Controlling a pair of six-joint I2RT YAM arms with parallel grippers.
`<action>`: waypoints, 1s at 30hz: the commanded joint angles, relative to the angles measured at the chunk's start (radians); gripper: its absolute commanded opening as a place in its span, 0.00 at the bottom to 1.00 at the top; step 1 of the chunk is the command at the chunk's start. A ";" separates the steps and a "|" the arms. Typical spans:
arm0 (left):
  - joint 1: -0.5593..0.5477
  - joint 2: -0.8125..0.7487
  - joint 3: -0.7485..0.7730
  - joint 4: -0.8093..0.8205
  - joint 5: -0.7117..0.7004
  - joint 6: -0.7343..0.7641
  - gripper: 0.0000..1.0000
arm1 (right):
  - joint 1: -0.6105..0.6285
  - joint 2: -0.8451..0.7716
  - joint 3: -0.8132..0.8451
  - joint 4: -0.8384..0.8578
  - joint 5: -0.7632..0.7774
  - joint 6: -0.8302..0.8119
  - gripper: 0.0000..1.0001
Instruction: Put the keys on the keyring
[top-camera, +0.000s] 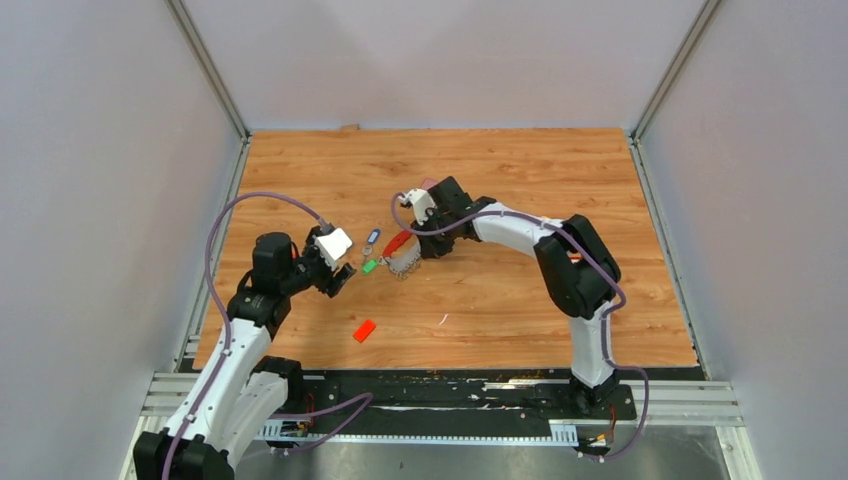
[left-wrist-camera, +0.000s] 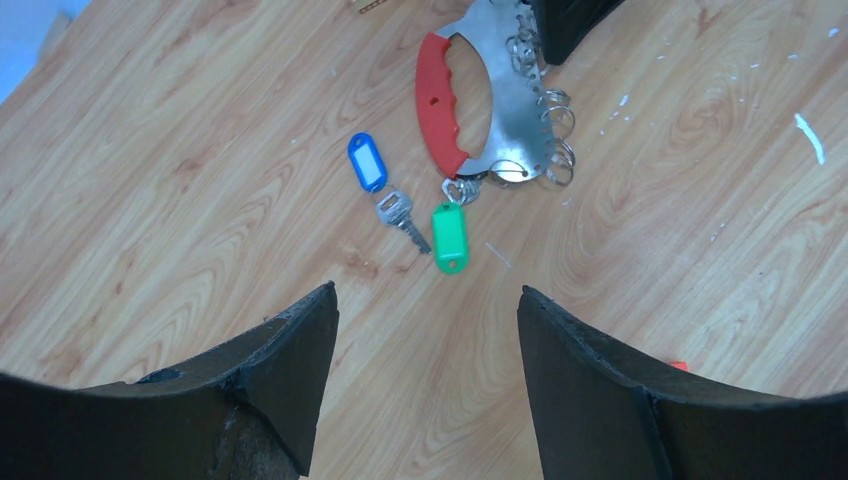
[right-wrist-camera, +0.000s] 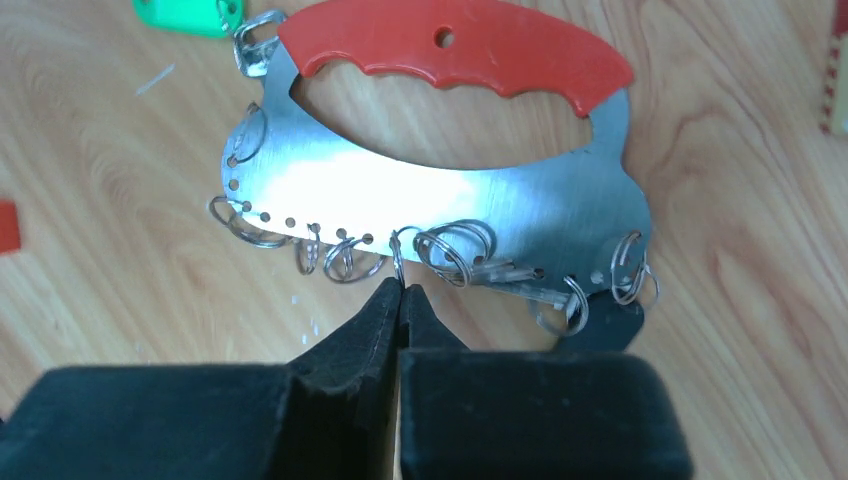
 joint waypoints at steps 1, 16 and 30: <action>0.005 0.048 0.030 0.065 0.162 0.082 0.71 | -0.033 -0.201 -0.131 0.130 -0.065 -0.075 0.00; -0.158 0.438 0.362 0.159 0.453 0.023 0.60 | -0.057 -0.578 -0.303 0.143 -0.201 -0.377 0.00; -0.277 0.630 0.507 0.123 0.555 0.195 0.40 | -0.056 -0.689 -0.347 0.069 -0.301 -0.516 0.00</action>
